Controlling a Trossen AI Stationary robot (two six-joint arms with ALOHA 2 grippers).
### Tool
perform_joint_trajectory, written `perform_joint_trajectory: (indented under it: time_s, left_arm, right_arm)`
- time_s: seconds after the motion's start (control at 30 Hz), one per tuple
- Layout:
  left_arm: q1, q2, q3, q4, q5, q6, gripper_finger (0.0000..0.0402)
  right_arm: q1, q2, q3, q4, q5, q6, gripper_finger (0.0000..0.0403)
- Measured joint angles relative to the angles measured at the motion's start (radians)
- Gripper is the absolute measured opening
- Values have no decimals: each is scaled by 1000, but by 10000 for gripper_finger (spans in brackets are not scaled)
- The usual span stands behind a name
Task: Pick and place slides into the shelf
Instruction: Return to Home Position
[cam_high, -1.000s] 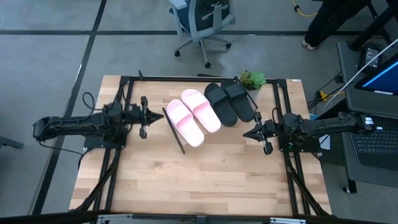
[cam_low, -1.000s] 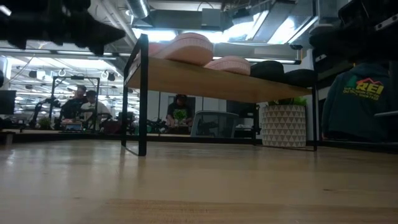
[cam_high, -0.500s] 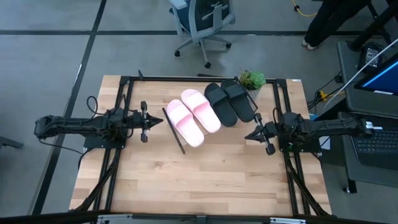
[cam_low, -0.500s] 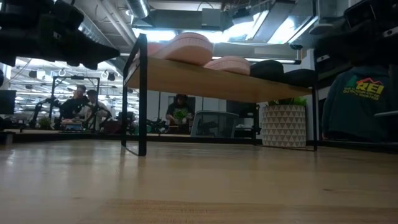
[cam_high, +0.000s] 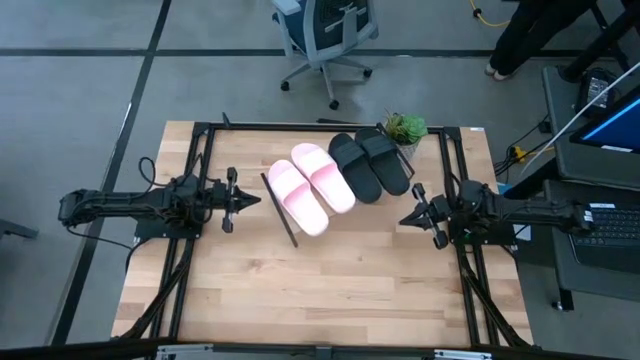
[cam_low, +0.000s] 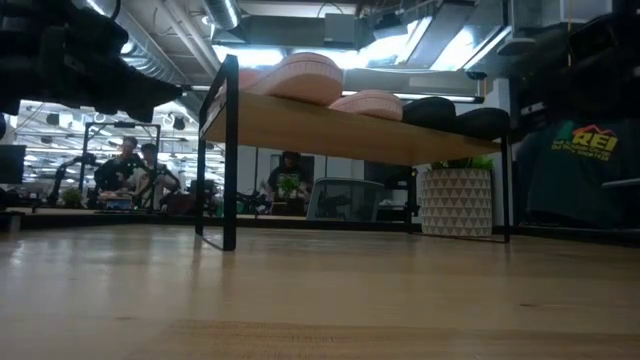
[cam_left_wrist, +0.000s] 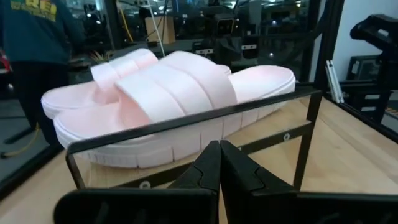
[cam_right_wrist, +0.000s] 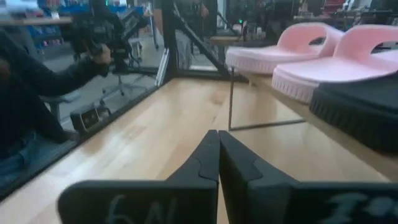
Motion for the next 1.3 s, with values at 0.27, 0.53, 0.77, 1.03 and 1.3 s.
perform_joint_trajectory:
  time_s: [0.27, 0.53, 0.77, 1.03, 1.3]
  left_arm:
    - [0, -7, -1, 0, -2, 15, 0]
    - [0, -6, -1, -5, -3, 27, 0]
    - [0, -6, -1, -5, -3, 27, 0]
    - [0, -6, -1, -5, -3, 26, 0]
    - [0, -6, -1, -5, -4, 26, 0]
  right_arm:
    - [0, -42, 1, -1, -15, 7, 8]
    - [0, -42, 1, 0, -15, 6, 11]
    - [0, -42, 2, 0, -15, 8, 12]
    - [0, -42, 2, 0, -15, 8, 11]
    - [0, -42, 2, 0, -15, 8, 17]
